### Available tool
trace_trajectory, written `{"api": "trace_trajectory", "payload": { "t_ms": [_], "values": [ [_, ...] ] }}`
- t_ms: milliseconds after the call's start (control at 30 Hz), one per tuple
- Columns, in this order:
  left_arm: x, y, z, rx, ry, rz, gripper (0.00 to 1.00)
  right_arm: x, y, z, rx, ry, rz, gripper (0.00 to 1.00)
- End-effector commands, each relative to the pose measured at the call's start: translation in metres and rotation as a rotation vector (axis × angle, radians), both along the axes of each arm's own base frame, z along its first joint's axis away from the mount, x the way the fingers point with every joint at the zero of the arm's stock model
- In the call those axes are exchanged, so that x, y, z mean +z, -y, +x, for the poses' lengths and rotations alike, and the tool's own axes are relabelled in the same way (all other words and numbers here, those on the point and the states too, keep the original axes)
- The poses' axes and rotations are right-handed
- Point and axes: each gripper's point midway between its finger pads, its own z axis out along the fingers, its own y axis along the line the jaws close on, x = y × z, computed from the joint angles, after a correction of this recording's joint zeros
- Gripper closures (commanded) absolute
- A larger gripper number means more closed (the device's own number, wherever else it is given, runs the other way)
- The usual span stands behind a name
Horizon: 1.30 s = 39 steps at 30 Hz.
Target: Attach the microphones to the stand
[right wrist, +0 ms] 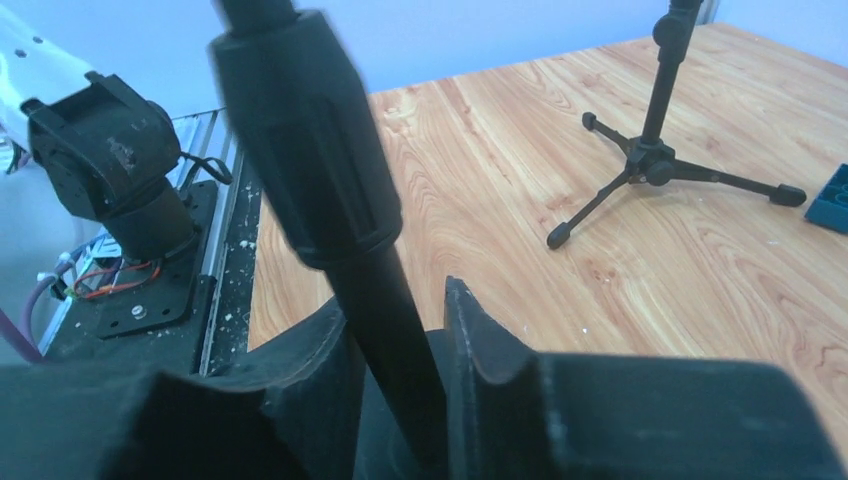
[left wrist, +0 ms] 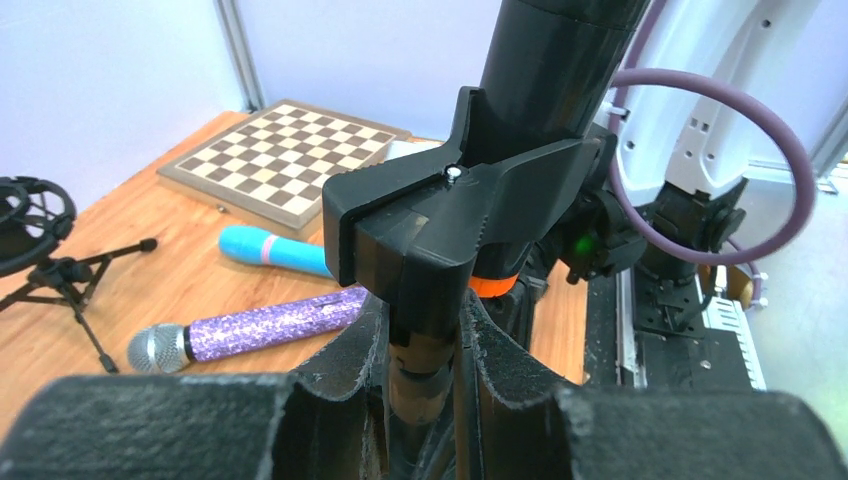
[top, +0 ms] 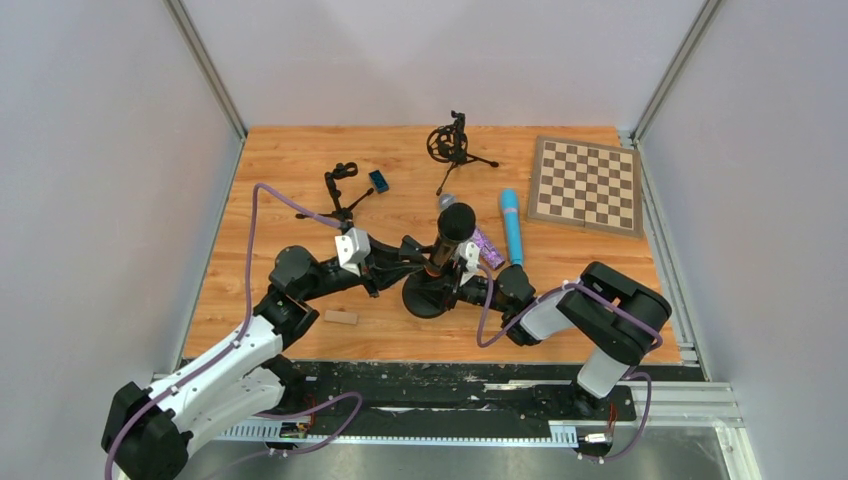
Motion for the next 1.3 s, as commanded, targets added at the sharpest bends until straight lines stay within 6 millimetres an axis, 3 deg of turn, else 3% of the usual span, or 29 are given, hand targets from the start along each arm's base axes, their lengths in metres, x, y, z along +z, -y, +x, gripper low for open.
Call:
{"api": "trace_trajectory", "payload": {
  "t_ms": [0, 133, 400, 767, 1100, 1267],
  "values": [
    [0.071, -0.003, -0.014, -0.021, 0.152, -0.143, 1.0, 0.006, 0.002, 0.0, -0.006, 0.022, 0.024, 0.8],
    [0.08, -0.005, -0.015, -0.01, 0.164, -0.156, 1.0, -0.003, 0.0, -0.001, 0.007, -0.001, 0.003, 1.0],
    [0.099, -0.01, -0.021, -0.006, 0.199, -0.175, 1.0, -0.017, 0.005, 0.002, -0.03, -0.032, 0.005, 1.0],
    [0.14, -0.021, -0.045, -0.057, 0.277, -0.24, 1.0, -0.028, 0.005, 0.008, -0.062, -0.04, -0.018, 1.0],
    [0.146, -0.027, -0.052, -0.052, 0.308, -0.247, 1.0, -0.033, 0.004, 0.01, -0.07, -0.048, -0.031, 1.0],
    [0.143, -0.028, -0.05, -0.035, 0.304, -0.237, 1.0, -0.031, 0.003, 0.01, -0.068, -0.049, -0.028, 0.92]
  ]
}}
